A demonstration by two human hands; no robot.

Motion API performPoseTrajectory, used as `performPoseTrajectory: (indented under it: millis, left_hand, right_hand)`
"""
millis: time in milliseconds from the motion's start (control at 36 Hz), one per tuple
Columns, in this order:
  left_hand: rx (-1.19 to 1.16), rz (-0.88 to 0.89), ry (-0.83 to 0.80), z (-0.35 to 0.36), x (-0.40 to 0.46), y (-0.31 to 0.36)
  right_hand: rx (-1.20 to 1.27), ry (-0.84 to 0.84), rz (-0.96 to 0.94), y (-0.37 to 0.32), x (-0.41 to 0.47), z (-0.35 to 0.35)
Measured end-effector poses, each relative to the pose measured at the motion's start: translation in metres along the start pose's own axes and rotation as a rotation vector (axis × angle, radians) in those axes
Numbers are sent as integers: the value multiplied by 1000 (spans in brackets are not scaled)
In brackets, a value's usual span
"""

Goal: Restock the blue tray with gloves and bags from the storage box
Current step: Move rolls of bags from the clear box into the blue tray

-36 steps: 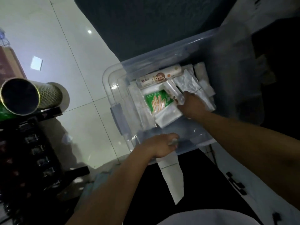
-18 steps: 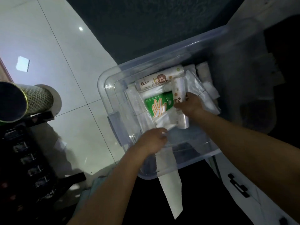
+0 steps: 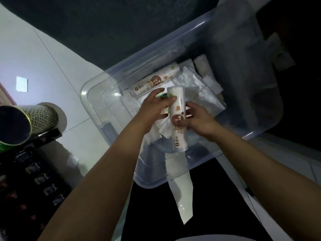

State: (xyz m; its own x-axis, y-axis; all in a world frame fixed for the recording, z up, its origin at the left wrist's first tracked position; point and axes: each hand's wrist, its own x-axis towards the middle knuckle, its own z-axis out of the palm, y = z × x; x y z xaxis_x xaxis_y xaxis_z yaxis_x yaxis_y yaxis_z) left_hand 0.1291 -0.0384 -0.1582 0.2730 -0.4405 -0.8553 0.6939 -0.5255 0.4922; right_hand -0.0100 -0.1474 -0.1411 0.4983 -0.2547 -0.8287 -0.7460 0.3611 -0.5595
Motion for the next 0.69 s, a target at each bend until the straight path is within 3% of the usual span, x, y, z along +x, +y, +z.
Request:
performPoseTrajectory:
  millis: [139,278,444,583,694]
  left_hand:
    - [-87,-21,-113,-2,-2,11]
    - [-36,-34,-129,6,-9,15]
    - [188,-27,-177,19,-18,21]
    - [278,16,-118,15,-31,21]
    - [634,73,-93,-4,-50,8]
  right_hand:
    - [26,-75,-40,-11,-6,-10]
    - [227,-156,33,-9,-17,-22]
    - [392,-61,114,-2,-24,-19]
    - [462,-17,123,0,-28,-19]
    - [589,-42,146,0,-31,-21]
